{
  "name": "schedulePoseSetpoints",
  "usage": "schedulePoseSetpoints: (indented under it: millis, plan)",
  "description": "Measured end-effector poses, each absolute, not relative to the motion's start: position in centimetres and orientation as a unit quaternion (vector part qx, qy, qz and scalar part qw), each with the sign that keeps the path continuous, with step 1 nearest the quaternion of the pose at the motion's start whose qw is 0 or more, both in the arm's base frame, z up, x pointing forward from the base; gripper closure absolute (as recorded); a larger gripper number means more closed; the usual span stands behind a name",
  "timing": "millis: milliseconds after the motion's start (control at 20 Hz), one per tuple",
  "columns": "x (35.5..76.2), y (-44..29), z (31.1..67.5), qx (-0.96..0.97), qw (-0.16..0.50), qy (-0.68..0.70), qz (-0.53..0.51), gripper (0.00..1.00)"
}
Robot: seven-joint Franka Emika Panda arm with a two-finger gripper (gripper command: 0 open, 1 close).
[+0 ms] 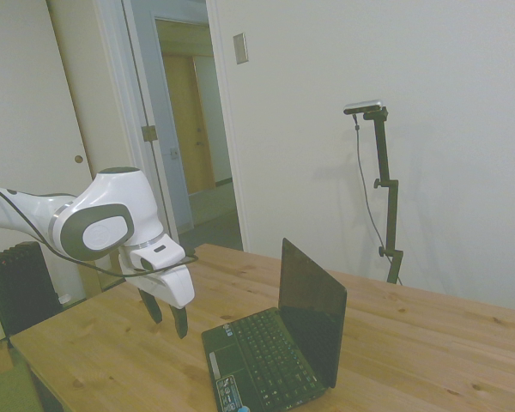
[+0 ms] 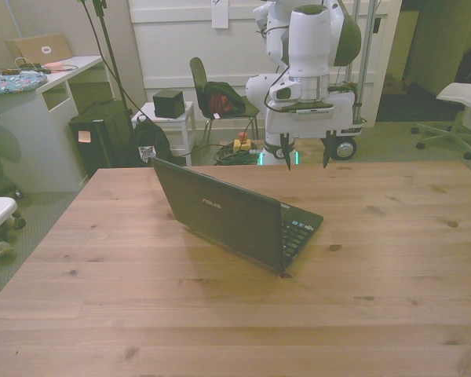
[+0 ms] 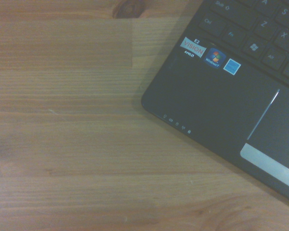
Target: Close the laptop
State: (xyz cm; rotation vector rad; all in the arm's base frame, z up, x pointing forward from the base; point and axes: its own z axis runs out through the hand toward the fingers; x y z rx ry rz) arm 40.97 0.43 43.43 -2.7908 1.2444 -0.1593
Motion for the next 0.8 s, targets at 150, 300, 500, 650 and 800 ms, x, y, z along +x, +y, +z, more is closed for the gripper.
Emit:
schedulePoseSetpoints:
  millis: [150,300,500,650,800]
  plan:
    - [41.0,0.4,43.4,-0.912,0.034,0.404,-0.055,0.00]
    - [41.4,-0.3,44.1,-0.904,0.030,0.421,-0.073,0.00]
    - [42.6,-2.8,47.3,-0.889,0.030,0.444,-0.109,0.00]
    - [43.5,-5.3,50.8,-0.876,0.038,0.462,-0.136,0.00]
    - [44.7,-8.0,54.5,-0.862,0.043,0.482,-0.153,0.00]
